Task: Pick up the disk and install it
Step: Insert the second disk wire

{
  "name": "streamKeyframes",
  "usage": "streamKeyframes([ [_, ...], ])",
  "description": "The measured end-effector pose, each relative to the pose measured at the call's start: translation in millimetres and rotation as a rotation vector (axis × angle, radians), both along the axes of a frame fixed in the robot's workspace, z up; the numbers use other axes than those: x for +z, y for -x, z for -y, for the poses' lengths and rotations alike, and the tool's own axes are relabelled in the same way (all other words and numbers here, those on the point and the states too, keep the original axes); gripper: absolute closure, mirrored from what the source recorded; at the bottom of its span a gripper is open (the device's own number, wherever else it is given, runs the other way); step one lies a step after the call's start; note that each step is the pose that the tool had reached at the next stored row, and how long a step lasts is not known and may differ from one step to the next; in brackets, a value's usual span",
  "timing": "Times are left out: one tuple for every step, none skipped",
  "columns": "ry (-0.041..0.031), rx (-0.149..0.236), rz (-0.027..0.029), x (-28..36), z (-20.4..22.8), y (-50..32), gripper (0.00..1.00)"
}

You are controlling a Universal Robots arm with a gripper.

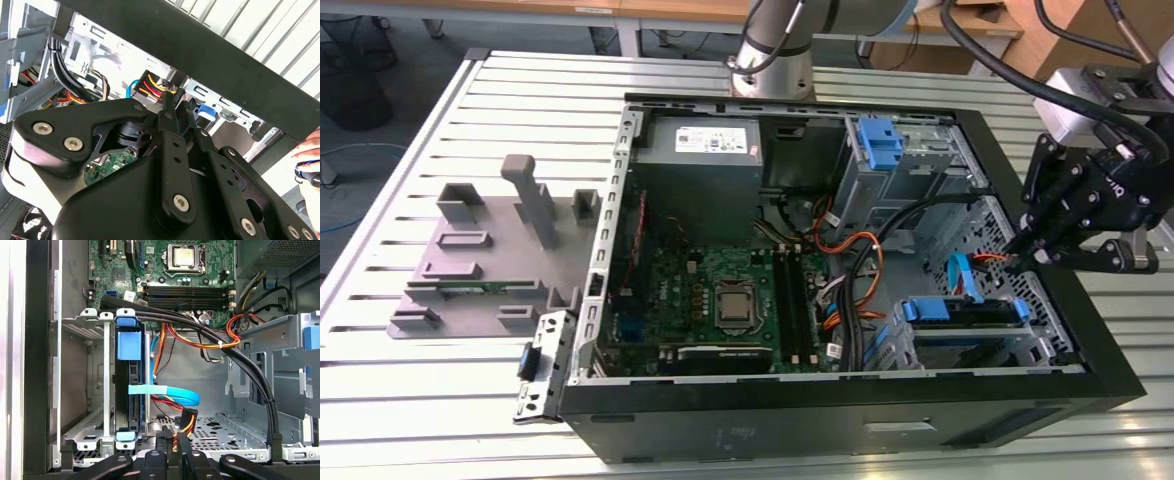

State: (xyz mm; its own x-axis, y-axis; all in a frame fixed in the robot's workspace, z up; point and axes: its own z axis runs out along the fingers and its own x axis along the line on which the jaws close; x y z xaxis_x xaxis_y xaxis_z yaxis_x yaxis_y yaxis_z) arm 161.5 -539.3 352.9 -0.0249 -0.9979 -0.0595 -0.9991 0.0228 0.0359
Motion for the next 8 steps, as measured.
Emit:
streamKeyframes([
  [-0.0002,0.0,0.0,-0.5,0.3,-0.1,0.77],
  [-0.0001,0.0,0.0,-1.0,0.6,-0.1,0.77],
  [-0.0001,0.0,0.0,-1.5,1.0,-0.2,0.77],
  [0.0001,0.0,0.0,-1.8,1.4,-0.2,0.77],
  [-0.0001,0.0,0.0,-2.2,1.8,-0.2,0.77],
  [-0.0001,0.0,0.0,-2.5,2.1,-0.2,0.77],
  [0.0,0.0,0.0,-2.9,2.3,0.0,0.77],
  [0.0003,0.0,0.0001,-3.3,2.5,0.4,0.77],
])
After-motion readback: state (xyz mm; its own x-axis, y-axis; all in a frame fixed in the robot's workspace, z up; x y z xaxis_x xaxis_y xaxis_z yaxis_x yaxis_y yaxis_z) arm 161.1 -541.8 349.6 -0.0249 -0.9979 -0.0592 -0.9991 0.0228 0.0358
